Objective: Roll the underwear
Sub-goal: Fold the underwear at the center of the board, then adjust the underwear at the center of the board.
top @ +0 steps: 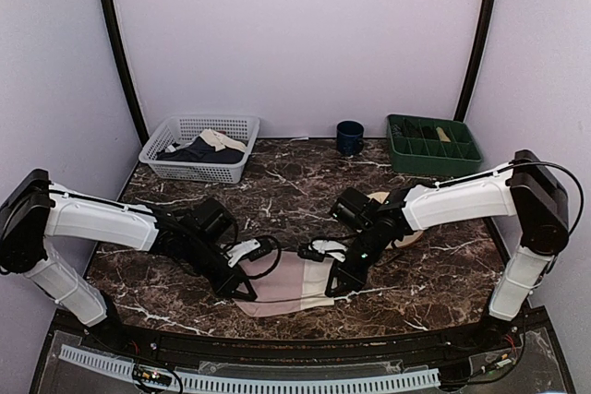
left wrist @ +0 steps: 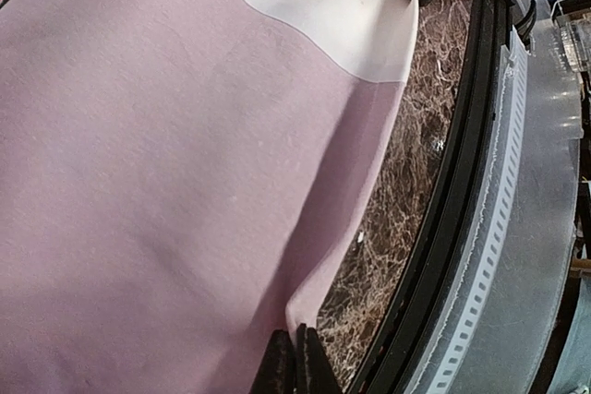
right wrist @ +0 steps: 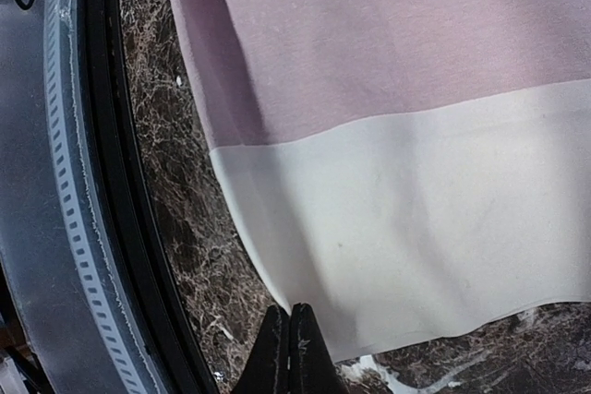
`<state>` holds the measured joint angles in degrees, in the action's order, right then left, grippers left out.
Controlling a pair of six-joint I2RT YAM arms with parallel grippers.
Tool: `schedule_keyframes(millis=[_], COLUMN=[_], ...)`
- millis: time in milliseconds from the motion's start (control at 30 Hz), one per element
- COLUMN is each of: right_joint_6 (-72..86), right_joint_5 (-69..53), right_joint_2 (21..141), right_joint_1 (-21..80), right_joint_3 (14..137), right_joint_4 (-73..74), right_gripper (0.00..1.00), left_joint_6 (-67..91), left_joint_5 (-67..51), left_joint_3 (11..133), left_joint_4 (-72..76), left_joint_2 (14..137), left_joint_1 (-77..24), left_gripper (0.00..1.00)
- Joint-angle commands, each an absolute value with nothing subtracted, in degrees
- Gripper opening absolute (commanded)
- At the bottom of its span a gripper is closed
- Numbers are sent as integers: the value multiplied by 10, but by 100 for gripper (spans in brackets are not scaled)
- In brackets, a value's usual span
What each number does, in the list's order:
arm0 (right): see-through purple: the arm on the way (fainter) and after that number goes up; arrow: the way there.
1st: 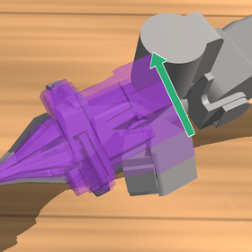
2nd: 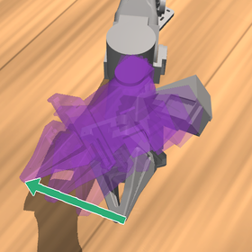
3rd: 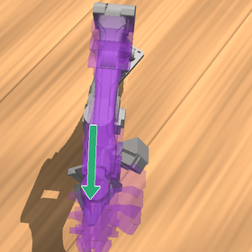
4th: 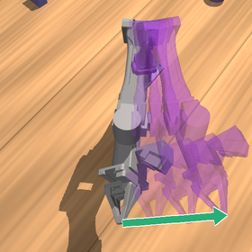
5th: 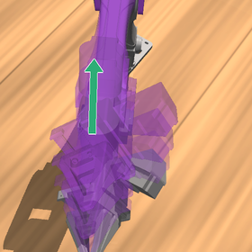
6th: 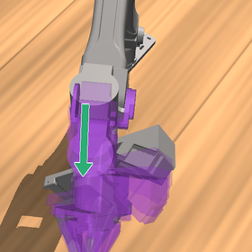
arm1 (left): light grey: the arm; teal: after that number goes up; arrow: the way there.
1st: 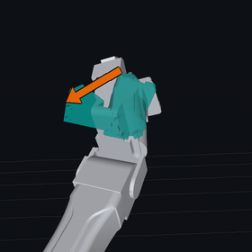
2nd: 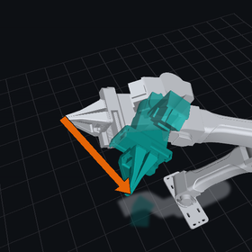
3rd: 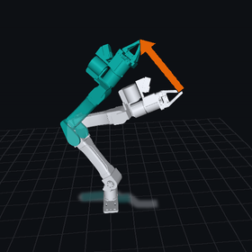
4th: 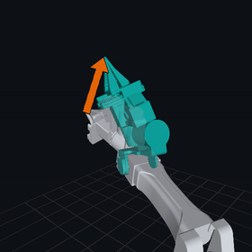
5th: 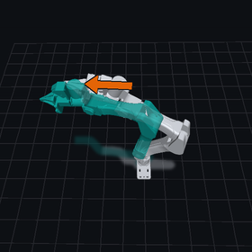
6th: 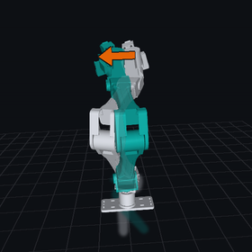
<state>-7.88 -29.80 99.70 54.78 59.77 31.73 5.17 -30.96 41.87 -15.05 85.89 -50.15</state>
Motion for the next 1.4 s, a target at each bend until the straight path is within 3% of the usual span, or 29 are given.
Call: schedule_keyframes(millis=[0, 167, 300, 633, 967, 1167, 1367], right_joint_6=[-81, -77, -52, 0, 25, 19, 21], right_joint_5=[-301, -309, -323, -311, -280, -303, -324], right_joint_2=[1004, 1001, 961, 1041, 1145, 1134, 1121], right_joint_1=[555, 554, 539, 518, 488, 476, 471], right_joint_3=[602, 613, 616, 685, 729, 718, 717], right_joint_4=[321, 336, 323, 297, 300, 300, 294], right_gripper=[5, 33, 37, 31, 29, 29, 29], left_joint_6=[44, 29, 38, 89, 118, 136, 129], left_joint_5=[-322, -328, -332, -167, -158, -170, -164], left_joint_3=[407, 404, 406, 478, 540, 507, 493], left_joint_4=[-159, -184, -185, -204, -218, -207, -244], left_joint_2=[845, 828, 772, 843, 926, 858, 902], left_joint_1=[-504, -504, -504, -489, -408, -373, -369], left_gripper=[1, 23, 28, 27, 27, 27, 21])
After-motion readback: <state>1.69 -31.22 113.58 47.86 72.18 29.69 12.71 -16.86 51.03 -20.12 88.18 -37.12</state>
